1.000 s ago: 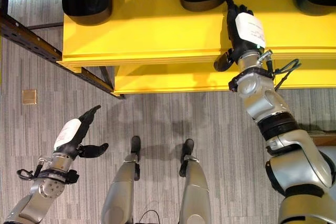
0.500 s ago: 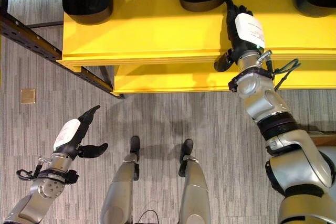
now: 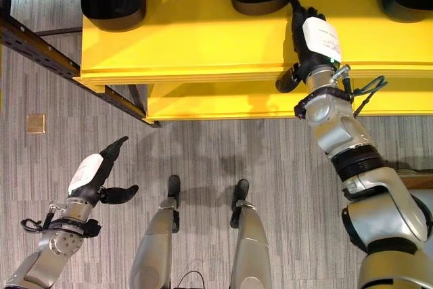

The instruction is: Move parts from the plastic box to the shelf.

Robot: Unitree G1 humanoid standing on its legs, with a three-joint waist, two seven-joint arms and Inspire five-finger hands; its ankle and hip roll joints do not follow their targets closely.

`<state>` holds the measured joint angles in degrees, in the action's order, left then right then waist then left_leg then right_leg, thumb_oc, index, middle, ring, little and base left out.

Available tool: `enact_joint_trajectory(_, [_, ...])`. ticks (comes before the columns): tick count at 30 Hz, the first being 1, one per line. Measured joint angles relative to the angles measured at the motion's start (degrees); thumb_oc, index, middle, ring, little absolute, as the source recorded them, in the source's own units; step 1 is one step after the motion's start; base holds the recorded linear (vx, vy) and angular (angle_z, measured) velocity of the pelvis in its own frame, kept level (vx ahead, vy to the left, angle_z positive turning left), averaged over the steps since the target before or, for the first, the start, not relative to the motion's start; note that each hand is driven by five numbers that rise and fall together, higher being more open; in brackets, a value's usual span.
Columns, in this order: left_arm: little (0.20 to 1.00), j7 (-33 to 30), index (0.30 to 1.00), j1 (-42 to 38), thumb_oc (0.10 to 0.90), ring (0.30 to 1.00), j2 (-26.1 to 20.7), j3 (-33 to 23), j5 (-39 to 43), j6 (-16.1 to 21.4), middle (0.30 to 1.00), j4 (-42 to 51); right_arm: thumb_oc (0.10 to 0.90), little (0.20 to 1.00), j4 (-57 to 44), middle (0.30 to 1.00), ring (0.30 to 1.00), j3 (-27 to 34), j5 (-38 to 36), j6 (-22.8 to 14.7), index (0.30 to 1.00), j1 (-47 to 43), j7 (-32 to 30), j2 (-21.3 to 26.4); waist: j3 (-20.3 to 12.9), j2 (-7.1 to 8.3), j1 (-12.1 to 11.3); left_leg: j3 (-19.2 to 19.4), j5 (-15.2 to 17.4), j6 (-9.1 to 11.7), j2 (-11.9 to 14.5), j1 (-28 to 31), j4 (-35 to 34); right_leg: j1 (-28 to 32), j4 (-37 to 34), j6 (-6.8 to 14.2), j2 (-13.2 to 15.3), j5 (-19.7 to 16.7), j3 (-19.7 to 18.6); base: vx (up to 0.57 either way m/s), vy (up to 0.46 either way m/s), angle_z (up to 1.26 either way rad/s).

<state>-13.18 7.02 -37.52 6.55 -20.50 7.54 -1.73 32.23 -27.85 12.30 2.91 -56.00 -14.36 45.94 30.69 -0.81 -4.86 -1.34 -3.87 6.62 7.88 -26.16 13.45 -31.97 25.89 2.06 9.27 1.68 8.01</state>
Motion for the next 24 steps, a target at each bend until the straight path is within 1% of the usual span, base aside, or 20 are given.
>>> enact_joint_trajectory(2, [1.0, 0.0, 1.0, -0.09, 0.9, 1.0, 0.06, 0.0, 0.0, 0.0, 1.0, -0.02, 0.9, 1.0, -2.81, 1.0, 1.0, 1.73, -0.02, -0.05, 1.0, 2.13, 0.03, -0.04, 0.0, 0.0, -0.02, -0.01, 0.01, -0.01, 0.0, 0.0, 0.02, 0.02, 0.02, -0.22, -0.01, -0.14, 0.0, 0.0, 0.0, 0.0])
enact_joint_trajectory(5, [1.0, -0.02, 1.0, -0.15, 0.9, 1.0, 0.18, -0.12, -0.01, -0.04, 1.0, 0.0, 0.9, 1.0, -8.73, 1.0, 1.0, 4.77, -0.03, -0.5, 1.0, 7.92, -0.04, -0.62, -0.01, 0.09, -0.1, -0.08, 0.14, -0.1, -0.02, 0.44, 0.09, 0.76, -0.17, -0.3, 0.04, -0.18, 0.11, 0.0, 0.0, 0.0])
enact_joint_trajectory(7, [1.0, 0.0, 1.0, -0.33, 0.9, 1.0, 0.17, -0.32, -0.01, -0.11, 1.0, -0.01, 0.9, 1.0, -10.43, 1.0, 1.0, 6.03, -0.02, -1.07, 1.0, 10.07, -0.04, -0.88, 0.01, 0.31, -0.01, -0.08, 0.16, -0.12, -0.09, 0.44, 0.21, 0.83, -0.19, -0.29, -0.08, -0.22, 0.14, 0.0, 0.0, 0.0])
enact_joint_trajectory(8, [1.0, -0.01, 1.0, -0.34, 0.9, 1.0, 0.17, -0.35, -0.01, -0.09, 1.0, 0.04, 0.9, 1.0, -11.71, 1.0, 1.0, 7.92, -0.04, -1.38, 1.0, 11.85, -0.1, -1.51, 0.02, 0.41, -0.15, -0.13, 0.19, -0.16, -0.1, 0.45, 0.26, 0.93, -0.21, -0.28, 0.11, -0.21, 0.19, 0.0, 0.0, 0.0])
enact_joint_trajectory(13, [1.0, 0.01, 1.0, -0.08, 0.9, 1.0, 0.18, -0.56, -0.05, -0.16, 1.0, 0.0, 0.9, 1.0, -12.39, 1.0, 1.0, 9.23, -0.01, -1.88, 1.0, 13.87, -0.19, -1.87, 0.01, 0.7, -0.04, -0.16, 0.2, -0.17, -0.09, 0.51, 0.41, 1.06, -0.39, 0.16, 0.07, -0.09, 0.18, 0.0, 0.0, 0.0])
enact_joint_trajectory(15, [1.0, 0.01, 1.0, 0.11, 0.9, 1.0, 0.18, -0.67, -0.13, -0.18, 1.0, 0.0, 0.9, 1.0, -14.0, 1.0, 1.0, 10.87, 0.0, -2.01, 1.0, 16.1, -0.27, -1.88, 0.01, 0.78, -0.08, -0.18, 0.2, -0.18, -0.08, 0.71, 0.37, 1.31, -0.5, 0.19, 0.06, -0.1, 0.18, 0.0, 0.0, 0.0])
enact_joint_trajectory(17, [1.0, 0.02, 1.0, 0.28, 0.9, 1.0, 0.19, -0.68, -0.14, -0.25, 1.0, -0.01, 0.9, 1.0, -14.19, 1.0, 1.0, 11.16, 0.0, -2.01, 1.0, 17.37, -0.29, -1.9, 0.01, 0.91, 0.22, -0.08, 0.23, -0.23, -0.07, 1.39, 0.21, 2.05, -0.82, 0.23, 0.01, -0.13, 0.16, 0.0, 0.0, 0.0])
enact_joint_trajectory(20, [1.0, 0.02, 1.0, 0.41, 0.9, 1.0, 0.19, -0.83, -0.15, -0.28, 1.0, 0.02, 0.9, 1.0, -17.14, 1.0, 1.0, 14.42, 0.0, -2.03, 1.0, 21.44, -0.51, -2.11, -0.01, 1.06, 0.1, 0.02, 0.45, -0.31, -0.05, 2.3, 0.11, 2.95, -1.17, 0.32, -0.04, -0.07, 0.1, 0.0, 0.0, 0.0])
enact_joint_trajectory(24, [1.0, 0.02, 1.0, 0.61, 0.9, 1.0, 0.2, -1.53, -0.19, -0.35, 1.0, 0.09, 0.9, 1.0, -20.64, 1.0, 1.0, 17.24, 0.01, -2.08, 1.0, 24.71, -0.92, -2.55, -0.01, 1.33, 1.15, 0.3, 0.63, -0.34, 0.0, 2.55, 0.18, 3.32, -1.68, 0.51, -0.2, -0.28, -0.05, 0.0, 0.002, -0.03])
